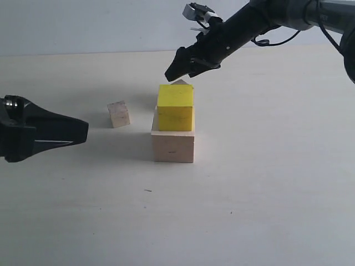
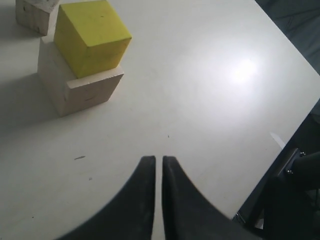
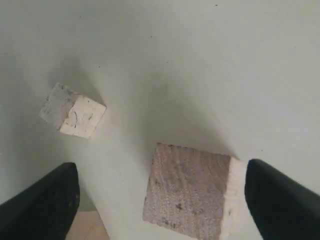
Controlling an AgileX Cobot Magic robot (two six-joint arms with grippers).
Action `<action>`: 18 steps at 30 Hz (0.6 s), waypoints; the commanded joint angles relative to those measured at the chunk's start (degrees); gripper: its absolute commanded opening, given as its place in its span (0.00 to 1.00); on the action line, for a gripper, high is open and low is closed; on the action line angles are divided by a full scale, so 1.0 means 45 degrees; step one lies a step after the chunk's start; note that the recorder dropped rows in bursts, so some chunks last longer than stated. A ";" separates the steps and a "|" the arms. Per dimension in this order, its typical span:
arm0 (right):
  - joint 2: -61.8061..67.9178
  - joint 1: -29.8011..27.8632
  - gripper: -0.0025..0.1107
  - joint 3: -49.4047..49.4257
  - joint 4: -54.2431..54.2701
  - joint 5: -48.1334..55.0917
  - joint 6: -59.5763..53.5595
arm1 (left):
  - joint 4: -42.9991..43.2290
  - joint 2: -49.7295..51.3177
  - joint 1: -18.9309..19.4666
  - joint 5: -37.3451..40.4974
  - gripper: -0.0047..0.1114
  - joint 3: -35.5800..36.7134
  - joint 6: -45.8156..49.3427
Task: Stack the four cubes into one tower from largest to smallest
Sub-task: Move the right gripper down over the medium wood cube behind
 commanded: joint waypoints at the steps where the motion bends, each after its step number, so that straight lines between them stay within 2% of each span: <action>1: 0.0008 0.0140 0.76 -0.0126 -0.0427 0.0005 -0.0171 | 0.0019 -0.0097 0.0023 0.0241 0.11 0.0029 -0.0041; 17: 0.0803 0.0140 0.76 -0.0126 -0.0138 0.0083 -0.0124 | 0.0339 -0.0097 0.0023 0.0350 0.11 0.0029 -0.0064; 18: 0.0821 0.0140 0.73 -0.0126 -0.0193 0.0083 -0.0124 | 0.0366 -0.0097 0.0023 0.0350 0.11 0.0029 -0.0064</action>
